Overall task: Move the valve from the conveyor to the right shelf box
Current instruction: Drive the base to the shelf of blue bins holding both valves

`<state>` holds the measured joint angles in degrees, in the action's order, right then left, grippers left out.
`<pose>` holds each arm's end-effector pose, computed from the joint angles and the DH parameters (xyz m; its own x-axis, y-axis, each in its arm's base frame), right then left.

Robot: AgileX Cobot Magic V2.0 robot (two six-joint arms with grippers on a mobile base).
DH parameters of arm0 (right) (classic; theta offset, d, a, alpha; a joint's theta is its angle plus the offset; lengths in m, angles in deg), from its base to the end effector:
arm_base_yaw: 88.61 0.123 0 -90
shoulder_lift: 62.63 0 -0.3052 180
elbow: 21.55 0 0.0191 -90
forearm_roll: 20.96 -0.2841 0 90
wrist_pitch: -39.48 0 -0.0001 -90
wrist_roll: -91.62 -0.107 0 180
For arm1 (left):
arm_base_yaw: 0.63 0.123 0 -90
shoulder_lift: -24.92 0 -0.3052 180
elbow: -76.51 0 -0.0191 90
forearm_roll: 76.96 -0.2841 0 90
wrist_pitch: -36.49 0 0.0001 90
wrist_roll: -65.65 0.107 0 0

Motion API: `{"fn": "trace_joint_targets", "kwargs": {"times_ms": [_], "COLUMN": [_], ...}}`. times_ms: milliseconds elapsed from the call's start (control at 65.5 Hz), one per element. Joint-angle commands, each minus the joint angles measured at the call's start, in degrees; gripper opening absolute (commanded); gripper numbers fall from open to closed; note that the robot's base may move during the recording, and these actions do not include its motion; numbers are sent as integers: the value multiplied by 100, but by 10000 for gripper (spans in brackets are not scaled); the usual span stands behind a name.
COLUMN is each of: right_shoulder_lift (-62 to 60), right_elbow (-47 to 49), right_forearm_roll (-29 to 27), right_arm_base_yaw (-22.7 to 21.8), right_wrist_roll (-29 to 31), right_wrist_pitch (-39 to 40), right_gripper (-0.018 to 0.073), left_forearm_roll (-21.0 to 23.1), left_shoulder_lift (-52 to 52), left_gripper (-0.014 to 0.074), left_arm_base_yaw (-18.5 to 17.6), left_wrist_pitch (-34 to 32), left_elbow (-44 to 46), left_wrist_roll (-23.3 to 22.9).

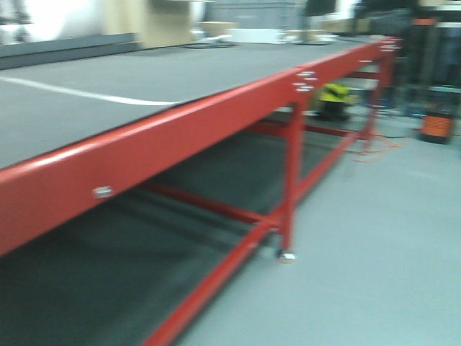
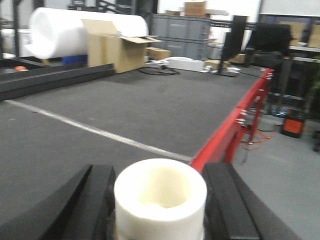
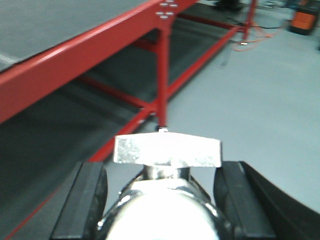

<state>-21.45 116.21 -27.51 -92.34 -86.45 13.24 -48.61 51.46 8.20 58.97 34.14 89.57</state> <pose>0.1511 -0.0044 0.3397 -0.3313 0.0905 -0.9392 0.0405 0.9958 0.0817 0.0923 -0.0054 0.3813 0.0173 -0.0421 -0.9990 0.0292 0.9987 -0.0416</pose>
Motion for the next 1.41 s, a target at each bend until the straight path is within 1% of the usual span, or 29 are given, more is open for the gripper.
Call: {"fn": "trace_joint_targets", "kwargs": {"times_ms": [0, 1390], "right_shoulder_lift": [-48, -48], "right_elbow": [32, 32], "right_forearm_roll": [59, 59], "right_arm_base_yaw": [-25, -25], "right_wrist_roll": [24, 24], "right_wrist_pitch": [396, 396], "right_gripper": [-164, -164], "left_forearm_roll": [44, 44], "left_shoulder_lift": [-32, -32], "left_gripper": [-111, -111], "left_arm_base_yaw": [-7, -7], "left_wrist_pitch": [-245, -245], "left_elbow": [35, 35], "left_wrist_roll": [16, 16]}}
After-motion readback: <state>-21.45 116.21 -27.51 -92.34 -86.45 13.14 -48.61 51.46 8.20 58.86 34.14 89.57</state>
